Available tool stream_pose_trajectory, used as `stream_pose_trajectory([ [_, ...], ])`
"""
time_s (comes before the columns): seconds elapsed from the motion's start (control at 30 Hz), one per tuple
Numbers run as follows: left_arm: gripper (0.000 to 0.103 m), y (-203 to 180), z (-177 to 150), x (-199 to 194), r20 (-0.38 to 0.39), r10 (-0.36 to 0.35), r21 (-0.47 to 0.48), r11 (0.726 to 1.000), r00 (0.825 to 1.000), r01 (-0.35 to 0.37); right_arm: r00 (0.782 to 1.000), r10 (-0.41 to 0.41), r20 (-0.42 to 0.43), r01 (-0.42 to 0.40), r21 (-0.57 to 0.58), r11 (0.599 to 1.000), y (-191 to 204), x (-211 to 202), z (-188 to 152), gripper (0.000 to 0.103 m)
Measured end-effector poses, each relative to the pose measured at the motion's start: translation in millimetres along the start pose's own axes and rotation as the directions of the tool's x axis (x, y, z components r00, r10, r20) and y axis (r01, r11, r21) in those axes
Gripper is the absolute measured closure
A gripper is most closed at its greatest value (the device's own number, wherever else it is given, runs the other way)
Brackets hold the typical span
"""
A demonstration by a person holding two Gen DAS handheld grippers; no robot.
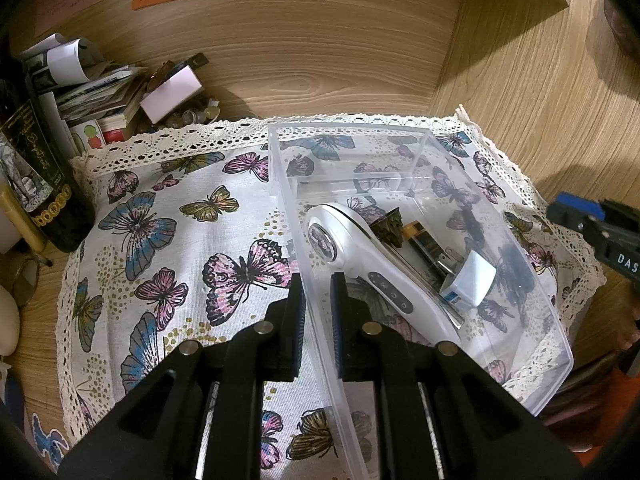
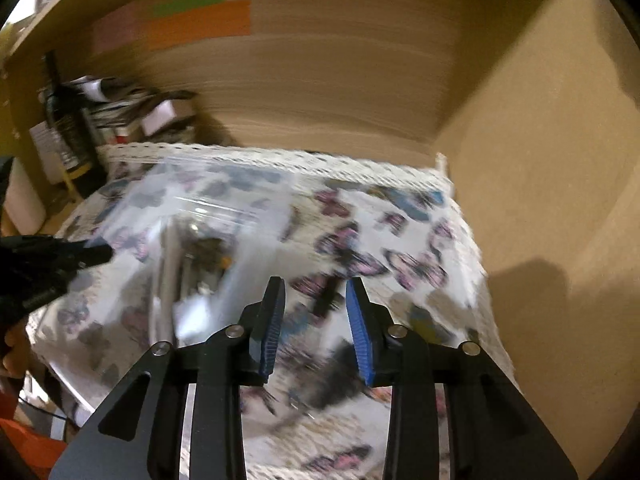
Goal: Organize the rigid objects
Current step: 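Grasp the black cylindrical item on the cloth with the right tool, then carry the black item into the clear box and open the right tool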
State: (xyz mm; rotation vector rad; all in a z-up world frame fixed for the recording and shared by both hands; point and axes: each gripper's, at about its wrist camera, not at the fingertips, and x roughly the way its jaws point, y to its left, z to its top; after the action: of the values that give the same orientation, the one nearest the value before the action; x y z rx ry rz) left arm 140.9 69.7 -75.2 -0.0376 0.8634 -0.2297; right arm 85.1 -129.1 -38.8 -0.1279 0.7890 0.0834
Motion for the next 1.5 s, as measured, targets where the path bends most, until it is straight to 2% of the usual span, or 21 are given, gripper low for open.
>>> stream_pose_trajectory([
  [0.13, 0.093, 0.0, 0.1, 0.1, 0.000, 0.001, 0.000, 1.000, 1.000, -0.001, 0.999, -0.026, -0.033, 0.027, 0.044, 0.999, -13.6, 2.2, -14.6, 0.072],
  [0.47, 0.092, 0.3, 0.1, 0.2, 0.000, -0.001, 0.000, 1.000, 1.000, 0.001, 0.991, 0.005, -0.135, 0.011, 0.114, 0.993, -16.2, 25.0, -53.0, 0.066],
  [0.77, 0.092, 0.1, 0.0, 0.1, -0.001, 0.000, -0.001, 1.000, 1.000, 0.000, 0.986, 0.043, -0.159, -0.016, 0.164, 0.986, -19.2, 44.2, -51.5, 0.066],
  [0.8, 0.092, 0.2, 0.0, 0.1, 0.000, 0.000, -0.001, 1.000, 1.000, 0.000, 0.985, 0.045, -0.165, -0.017, 0.166, 0.986, -19.2, 46.6, -51.8, 0.066],
  [0.87, 0.092, 0.2, 0.1, 0.2, -0.001, 0.000, 0.000, 1.000, 1.000, 0.000, 0.984, 0.047, -0.170, -0.018, 0.167, 0.986, -19.3, 50.3, -54.1, 0.078],
  [1.13, 0.092, 0.1, 0.0, 0.4, -0.001, 0.000, 0.000, 1.000, 1.000, 0.000, 0.995, 0.038, -0.093, -0.021, 0.173, 0.985, -23.5, 33.3, -46.7, 0.078],
  [1.5, 0.092, 0.3, 0.1, 0.4, -0.002, 0.000, 0.001, 1.000, 1.000, 0.000, 0.998, 0.053, 0.032, -0.055, 0.067, 0.996, -1.8, 12.6, -5.8, 0.078],
])
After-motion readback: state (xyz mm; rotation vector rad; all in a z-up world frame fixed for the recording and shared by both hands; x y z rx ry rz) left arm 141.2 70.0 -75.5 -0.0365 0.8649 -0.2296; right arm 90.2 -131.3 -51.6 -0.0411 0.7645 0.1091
